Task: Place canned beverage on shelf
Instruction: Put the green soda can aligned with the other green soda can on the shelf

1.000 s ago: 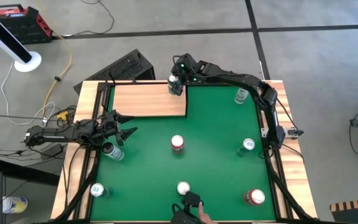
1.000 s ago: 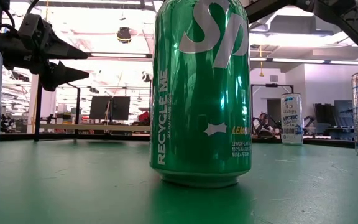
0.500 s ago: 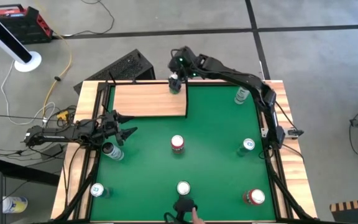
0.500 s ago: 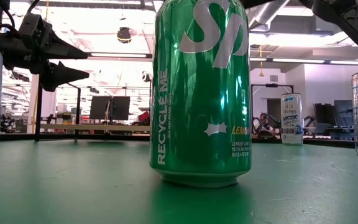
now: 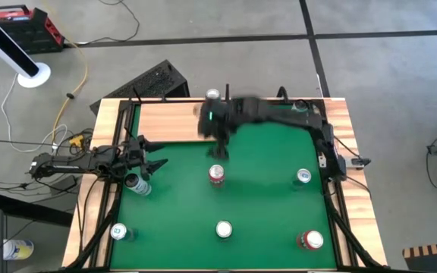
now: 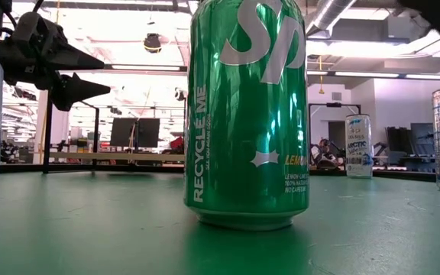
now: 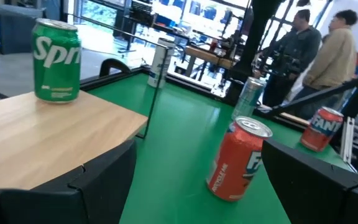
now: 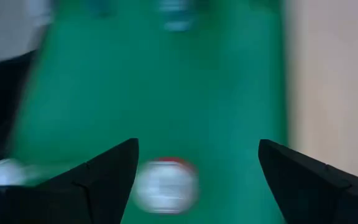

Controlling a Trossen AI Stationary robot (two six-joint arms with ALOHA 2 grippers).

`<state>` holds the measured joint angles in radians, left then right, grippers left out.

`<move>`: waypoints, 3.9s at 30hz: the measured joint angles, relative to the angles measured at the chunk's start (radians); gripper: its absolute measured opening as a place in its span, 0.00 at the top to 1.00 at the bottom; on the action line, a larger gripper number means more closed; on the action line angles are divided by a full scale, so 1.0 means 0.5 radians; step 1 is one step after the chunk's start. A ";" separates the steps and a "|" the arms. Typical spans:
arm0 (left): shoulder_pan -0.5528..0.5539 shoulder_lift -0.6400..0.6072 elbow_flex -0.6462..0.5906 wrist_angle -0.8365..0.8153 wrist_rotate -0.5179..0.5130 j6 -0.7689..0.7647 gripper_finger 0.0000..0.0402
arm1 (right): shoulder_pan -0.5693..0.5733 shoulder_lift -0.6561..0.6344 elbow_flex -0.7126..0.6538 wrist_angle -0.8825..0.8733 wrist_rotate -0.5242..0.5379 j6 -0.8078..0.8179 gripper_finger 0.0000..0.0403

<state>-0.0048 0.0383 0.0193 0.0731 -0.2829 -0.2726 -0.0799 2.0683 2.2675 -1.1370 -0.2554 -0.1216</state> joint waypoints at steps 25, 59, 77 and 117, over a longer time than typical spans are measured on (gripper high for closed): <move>0.000 0.000 -0.001 -0.043 0.208 -0.179 0.17 | 1.551 -0.003 -0.694 0.717 1.853 1.256 0.14; 0.000 0.000 -0.001 -0.063 0.070 -0.214 0.17 | 1.215 -1.064 -2.808 3.068 0.867 0.738 0.14; -0.001 0.001 -0.001 -0.070 0.088 -0.173 0.17 | 1.199 -0.641 -2.328 2.738 0.871 0.556 0.14; 0.000 0.004 -0.001 -0.077 0.156 -0.175 0.17 | 1.202 -0.476 -2.320 2.537 0.933 0.668 0.06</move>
<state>-0.0048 0.0402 0.0189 0.0347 -0.2047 -0.3603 0.5213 1.8301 1.1076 0.1313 0.2112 0.2127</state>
